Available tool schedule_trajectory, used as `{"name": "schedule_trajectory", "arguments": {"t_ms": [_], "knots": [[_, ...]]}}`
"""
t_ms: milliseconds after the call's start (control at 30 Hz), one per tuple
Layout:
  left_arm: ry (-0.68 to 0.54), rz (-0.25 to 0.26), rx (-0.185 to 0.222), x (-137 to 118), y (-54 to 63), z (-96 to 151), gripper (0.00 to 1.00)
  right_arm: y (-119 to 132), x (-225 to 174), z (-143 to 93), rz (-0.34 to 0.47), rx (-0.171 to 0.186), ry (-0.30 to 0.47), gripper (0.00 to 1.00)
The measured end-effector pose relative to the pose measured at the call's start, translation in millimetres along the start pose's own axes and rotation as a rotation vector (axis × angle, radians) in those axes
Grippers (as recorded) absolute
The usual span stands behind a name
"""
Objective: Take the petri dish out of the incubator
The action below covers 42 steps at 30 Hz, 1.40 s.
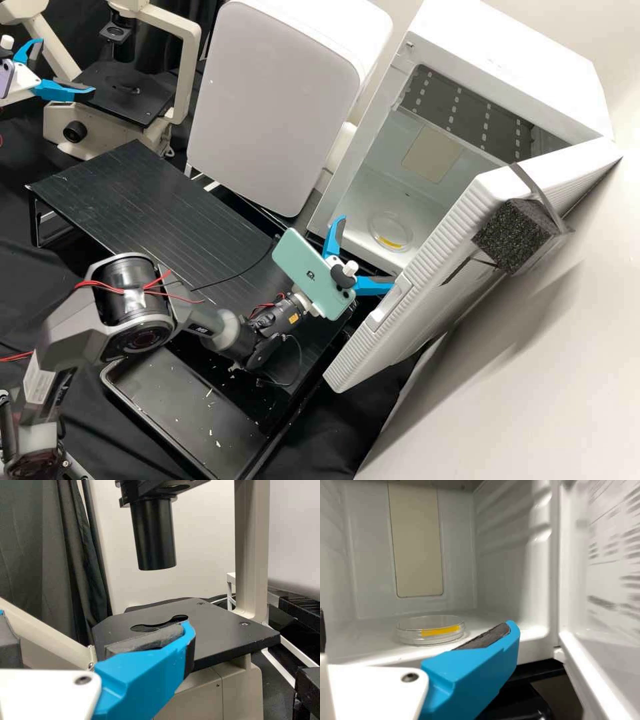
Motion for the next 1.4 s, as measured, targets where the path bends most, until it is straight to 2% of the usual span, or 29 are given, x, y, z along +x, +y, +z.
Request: {"name": "schedule_trajectory", "arguments": {"t_ms": [300,433,600,700,833,1100,1400], "knots": [[0.0,0.0,0.0,0.0,0.0,0.0,1.0,-6.3,41.2,19.3,-0.064,-0.043,-0.046,1.0],[0.0,0.0,0.0,0.0,0.0,0.0,1.0,-4.8,51.8,21.3,-0.064,-0.055,-0.044,1.0],[0.0,0.0,0.0,0.0,0.0,0.0,1.0,-3.7,61.3,18.5,-0.098,-0.093,-0.018,1.0],[0.0,0.0,0.0,0.0,0.0,0.0,1.0,-4.3,66.3,17.8,-0.12,-0.098,-0.004,1.0],[0.0,0.0,0.0,0.0,0.0,0.0,1.0,-4.9,72.6,16.8,-0.14,-0.086,0.011,1.0],[0.0,0.0,0.0,0.0,0.0,0.0,1.0,-5.9,86.2,21.6,-0.167,-0.066,-0.018,1.0],[0.0,0.0,0.0,0.0,0.0,0.0,1.0,-7.3,98.5,23.1,-0.227,-0.08,-0.019,1.0]]}}
